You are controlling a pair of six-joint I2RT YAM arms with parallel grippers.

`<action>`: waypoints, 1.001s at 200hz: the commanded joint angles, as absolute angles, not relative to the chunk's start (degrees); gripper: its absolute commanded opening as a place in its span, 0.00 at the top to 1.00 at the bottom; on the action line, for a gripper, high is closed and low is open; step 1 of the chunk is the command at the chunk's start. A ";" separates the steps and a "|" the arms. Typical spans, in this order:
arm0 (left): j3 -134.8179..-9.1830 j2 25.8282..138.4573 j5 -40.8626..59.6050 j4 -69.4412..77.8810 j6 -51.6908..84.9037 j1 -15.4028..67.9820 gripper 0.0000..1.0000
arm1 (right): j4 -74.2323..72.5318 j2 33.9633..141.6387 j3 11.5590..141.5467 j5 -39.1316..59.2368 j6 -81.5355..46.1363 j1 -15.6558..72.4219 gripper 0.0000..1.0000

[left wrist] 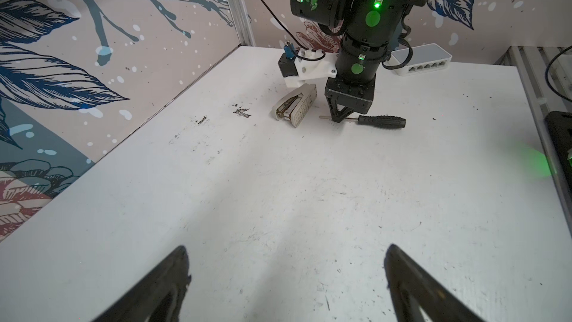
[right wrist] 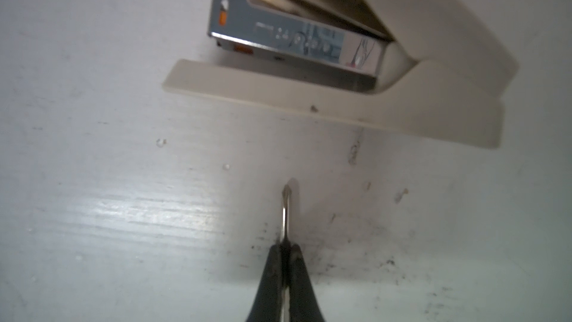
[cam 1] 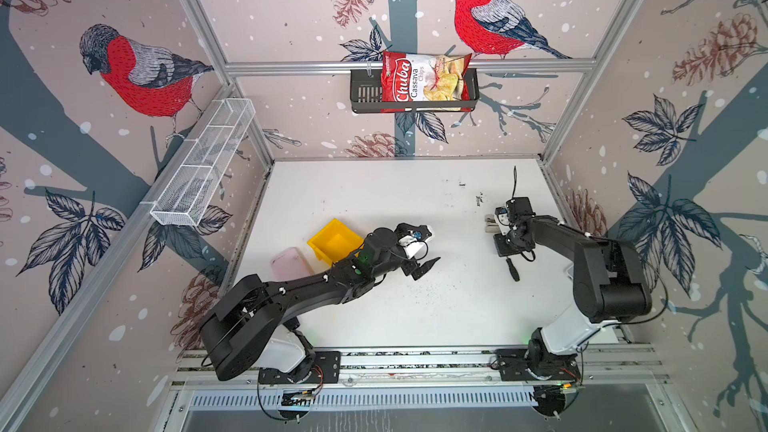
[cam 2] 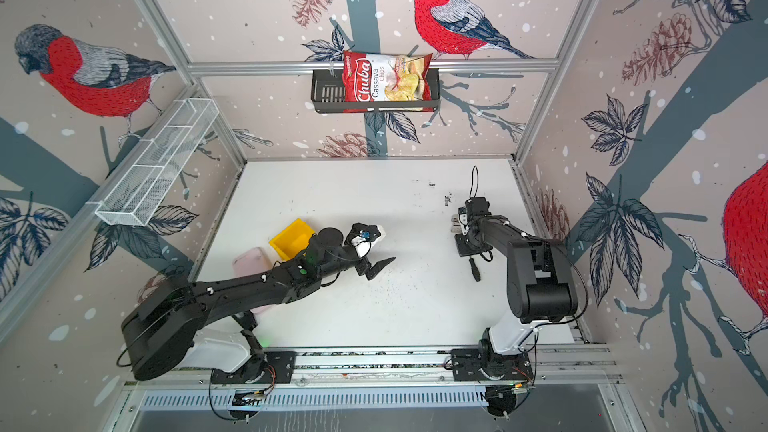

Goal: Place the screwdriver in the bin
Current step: 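Close the right gripper on the screwdriver shaft and lift it, then carry the screwdriver toward the left gripper and grasp its handle with the left gripper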

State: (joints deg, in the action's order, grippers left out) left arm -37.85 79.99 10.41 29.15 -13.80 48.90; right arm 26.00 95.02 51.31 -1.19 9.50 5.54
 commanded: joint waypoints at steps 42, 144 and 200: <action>-38.14 80.24 9.56 30.75 -12.71 48.89 0.03 | 29.59 92.57 50.15 -0.13 9.54 5.46 1.00; -39.70 82.67 7.55 37.55 -0.58 48.78 0.03 | 26.36 78.18 52.69 9.71 9.89 5.10 1.00; -43.84 85.47 11.29 41.20 7.46 46.54 0.03 | 17.58 72.20 56.47 18.60 9.43 8.15 1.00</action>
